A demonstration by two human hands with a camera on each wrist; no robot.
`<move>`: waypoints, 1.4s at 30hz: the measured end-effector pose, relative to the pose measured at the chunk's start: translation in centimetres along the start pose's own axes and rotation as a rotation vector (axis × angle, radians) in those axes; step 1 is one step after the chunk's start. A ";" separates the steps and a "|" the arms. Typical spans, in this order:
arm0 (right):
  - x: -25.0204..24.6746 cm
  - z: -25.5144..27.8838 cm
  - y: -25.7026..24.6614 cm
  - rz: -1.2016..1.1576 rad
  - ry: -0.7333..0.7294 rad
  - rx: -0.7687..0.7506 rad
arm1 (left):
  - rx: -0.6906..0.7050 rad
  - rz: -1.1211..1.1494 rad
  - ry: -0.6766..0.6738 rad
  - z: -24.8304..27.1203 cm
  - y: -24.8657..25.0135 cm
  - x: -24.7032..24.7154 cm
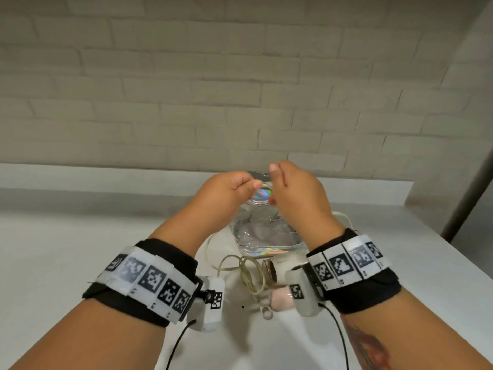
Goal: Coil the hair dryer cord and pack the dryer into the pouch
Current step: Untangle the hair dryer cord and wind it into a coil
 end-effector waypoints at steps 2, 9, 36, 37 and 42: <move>0.3 0.1 -1.5 -0.092 0.002 -0.004 | 0.020 -0.016 -0.001 -0.2 0.6 0.3; -1.2 -1.5 0.4 -0.342 0.146 0.131 | -0.028 0.205 -0.057 1.1 -1.6 -0.8; 1.9 0.0 -2.0 -0.199 0.056 -0.025 | -0.084 0.204 -0.070 1.5 -1.6 0.7; 1.6 -0.2 -1.6 -0.219 0.062 0.009 | -0.094 0.272 -0.096 1.7 -2.1 0.8; -0.7 -1.7 2.4 -0.339 0.203 0.176 | -0.146 0.397 -0.088 2.8 -4.2 -0.1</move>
Point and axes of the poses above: each hand's wrist, its own z-axis away from the middle knuckle, its own x-axis out of the palm, y = z × x, the point moved 6 cm from there along -z, towards the middle knuckle, and after that the axes turned 6 degrees about -y, right-handed, at the moved point
